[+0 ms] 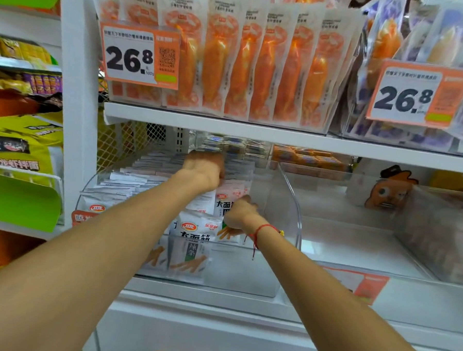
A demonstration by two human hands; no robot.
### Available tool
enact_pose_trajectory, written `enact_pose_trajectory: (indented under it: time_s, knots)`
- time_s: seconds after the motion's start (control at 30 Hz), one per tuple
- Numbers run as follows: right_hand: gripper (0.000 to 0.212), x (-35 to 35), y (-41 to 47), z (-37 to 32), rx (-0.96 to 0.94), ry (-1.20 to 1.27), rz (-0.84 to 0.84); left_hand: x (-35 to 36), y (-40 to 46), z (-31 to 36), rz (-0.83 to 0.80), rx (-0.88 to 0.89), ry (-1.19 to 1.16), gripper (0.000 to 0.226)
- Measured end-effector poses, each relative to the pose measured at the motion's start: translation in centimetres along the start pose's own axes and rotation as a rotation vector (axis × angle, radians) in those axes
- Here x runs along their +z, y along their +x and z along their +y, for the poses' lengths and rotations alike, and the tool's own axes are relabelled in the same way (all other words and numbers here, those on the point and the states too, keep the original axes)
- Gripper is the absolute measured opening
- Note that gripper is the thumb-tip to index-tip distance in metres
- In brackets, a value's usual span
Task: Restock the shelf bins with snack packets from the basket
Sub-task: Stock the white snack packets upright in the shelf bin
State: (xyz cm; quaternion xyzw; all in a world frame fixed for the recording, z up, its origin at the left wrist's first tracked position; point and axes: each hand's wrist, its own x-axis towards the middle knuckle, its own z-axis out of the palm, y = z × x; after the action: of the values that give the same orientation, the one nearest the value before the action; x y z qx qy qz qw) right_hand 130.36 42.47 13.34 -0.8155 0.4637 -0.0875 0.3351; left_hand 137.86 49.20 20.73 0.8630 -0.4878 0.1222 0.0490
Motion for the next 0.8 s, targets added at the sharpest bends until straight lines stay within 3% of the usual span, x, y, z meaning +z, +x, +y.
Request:
enact_pose_trajectory:
  time_s: [0.17,0.23,0.33,0.5,0.63,0.8]
  knots:
    - [0.040,-0.7,-0.4,0.6,0.011,0.114,-0.015,-1.4,-1.4,0.2,0.116,0.164,0.022,0.025]
    - [0.047,-0.7,-0.5,0.6,0.025,0.125,-0.015,-2.3,-2.1,0.7,-0.007,0.270,0.055,0.021]
    - [0.049,-1.2,-1.1,0.3,0.026,0.156,-0.058,-2.6,-2.8,1.5,-0.390,0.207,0.180,0.040]
    - [0.029,-3.3,-3.5,1.5,-0.046,0.221,-0.159,-2.0,-3.3,2.7,-0.478,0.152,0.371,0.056]
    - [0.041,-3.4,-3.7,2.5,-0.164,-0.091,-0.080,-1.9,-3.6,3.2,-0.480,0.123,0.409,0.057]
    - [0.049,-3.7,-4.7,2.0,-0.226,-0.492,-0.375,-1.9,-2.9,2.8,-0.474,0.163,0.457,0.058]
